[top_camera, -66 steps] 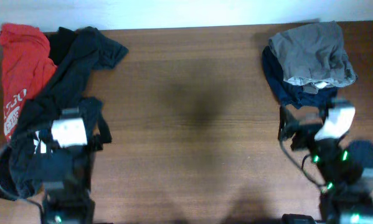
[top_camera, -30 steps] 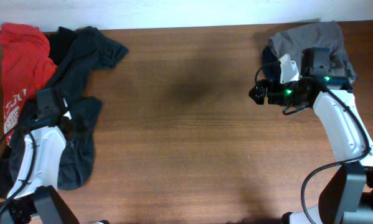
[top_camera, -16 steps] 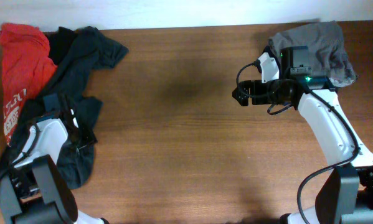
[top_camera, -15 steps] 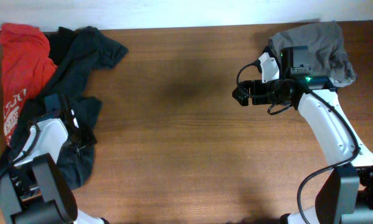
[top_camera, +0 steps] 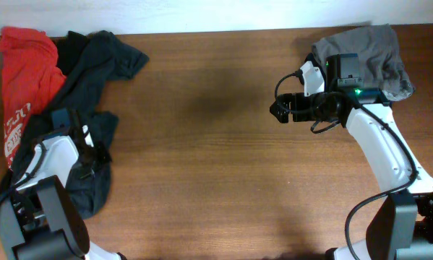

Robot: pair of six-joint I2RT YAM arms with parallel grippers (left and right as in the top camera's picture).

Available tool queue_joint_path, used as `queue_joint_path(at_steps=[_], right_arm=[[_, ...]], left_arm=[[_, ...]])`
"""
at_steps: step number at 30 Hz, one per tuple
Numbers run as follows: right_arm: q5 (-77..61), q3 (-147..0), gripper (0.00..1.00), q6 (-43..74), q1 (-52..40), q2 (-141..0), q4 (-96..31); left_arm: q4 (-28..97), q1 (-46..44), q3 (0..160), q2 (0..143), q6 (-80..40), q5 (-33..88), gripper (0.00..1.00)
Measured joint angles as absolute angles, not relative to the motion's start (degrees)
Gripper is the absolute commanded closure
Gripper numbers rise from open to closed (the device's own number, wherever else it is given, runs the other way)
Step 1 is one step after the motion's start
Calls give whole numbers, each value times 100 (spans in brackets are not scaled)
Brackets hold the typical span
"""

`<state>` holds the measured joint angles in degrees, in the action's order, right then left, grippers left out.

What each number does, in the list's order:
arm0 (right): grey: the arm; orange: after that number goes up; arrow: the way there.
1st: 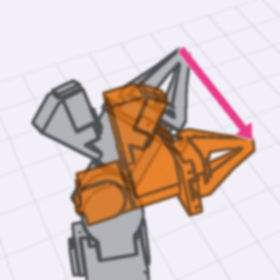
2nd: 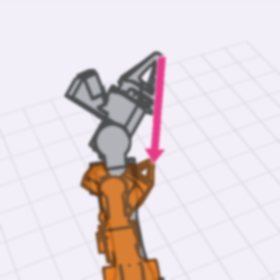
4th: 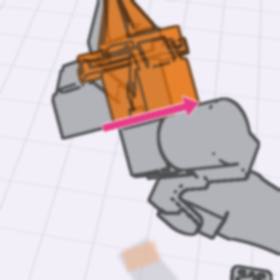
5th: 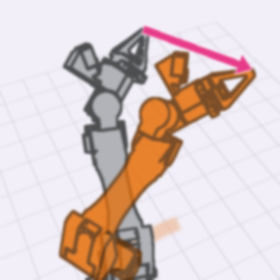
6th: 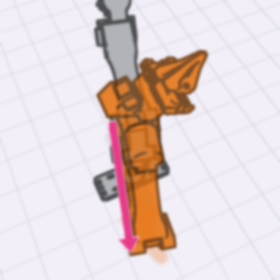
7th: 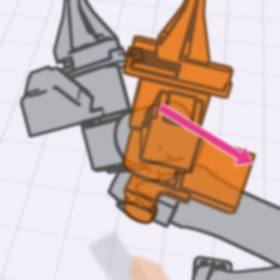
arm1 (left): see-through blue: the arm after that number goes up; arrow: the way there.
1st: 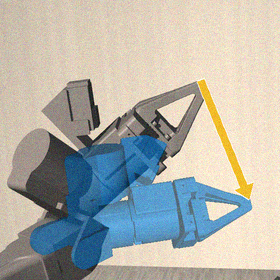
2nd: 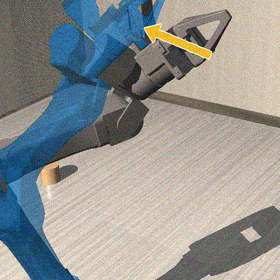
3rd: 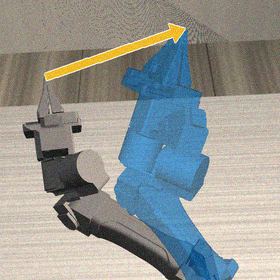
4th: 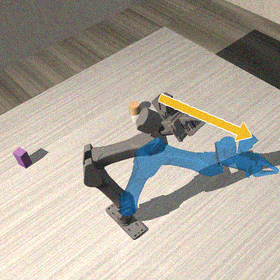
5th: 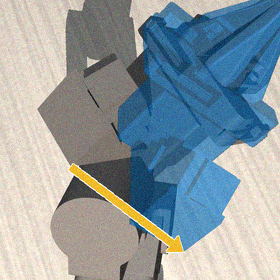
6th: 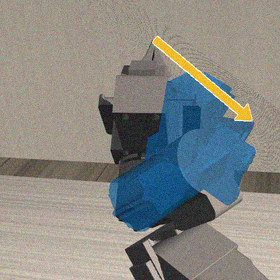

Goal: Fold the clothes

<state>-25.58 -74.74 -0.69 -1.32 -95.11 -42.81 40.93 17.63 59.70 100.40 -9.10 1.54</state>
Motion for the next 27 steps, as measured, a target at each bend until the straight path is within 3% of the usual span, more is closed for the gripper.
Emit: queue_joint_path(at_steps=[6, 13, 27], right_arm=[[-2561, -7474, 0, -69, -132, -9511, -4283], [-2644, -7476, 3, -71, -91, -9509, -4283], [-4150, -7481, 4, -226, 714, -9500, -4278]], left_arm=[[4128, 1481, 7181, 10040, -913, 930, 99], [3885, 548, 9026, 10040, -913, 1288, 99], [1680, -1199, 11008, 10040, -950, 1400, 99]])
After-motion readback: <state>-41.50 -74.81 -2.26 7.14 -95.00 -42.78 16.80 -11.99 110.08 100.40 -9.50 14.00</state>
